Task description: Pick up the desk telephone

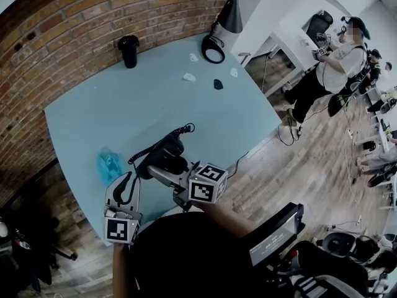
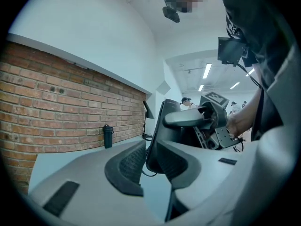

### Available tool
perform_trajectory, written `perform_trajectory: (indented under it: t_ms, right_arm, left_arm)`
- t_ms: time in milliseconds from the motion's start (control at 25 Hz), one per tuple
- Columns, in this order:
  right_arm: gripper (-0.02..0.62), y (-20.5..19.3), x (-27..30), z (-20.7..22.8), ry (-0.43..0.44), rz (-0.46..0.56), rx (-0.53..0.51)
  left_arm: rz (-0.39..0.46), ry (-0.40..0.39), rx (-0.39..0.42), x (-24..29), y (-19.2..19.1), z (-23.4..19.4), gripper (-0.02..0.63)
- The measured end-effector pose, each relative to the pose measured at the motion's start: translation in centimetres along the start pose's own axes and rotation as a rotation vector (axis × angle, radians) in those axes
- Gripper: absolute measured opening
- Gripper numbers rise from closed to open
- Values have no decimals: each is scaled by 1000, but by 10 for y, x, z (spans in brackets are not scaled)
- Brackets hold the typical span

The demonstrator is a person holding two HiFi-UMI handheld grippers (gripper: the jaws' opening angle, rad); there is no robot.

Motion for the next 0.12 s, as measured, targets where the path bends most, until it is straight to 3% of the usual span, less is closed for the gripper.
perform_trajectory:
  t_ms: [120]
  right_arm:
    - [282,-4,1,-2,2,-7,2]
  left_arm:
    - [-8,3,-19,-2,-6,0,104]
Point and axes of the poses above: the fingertips, and each gripper's own axes: x forward along the fingers, z to its right, y out of its top, the point moved 7 cm from there along -x, backward along the fingers, and after that the axes turned 15 degrees about -x, right-handed, at the moved point
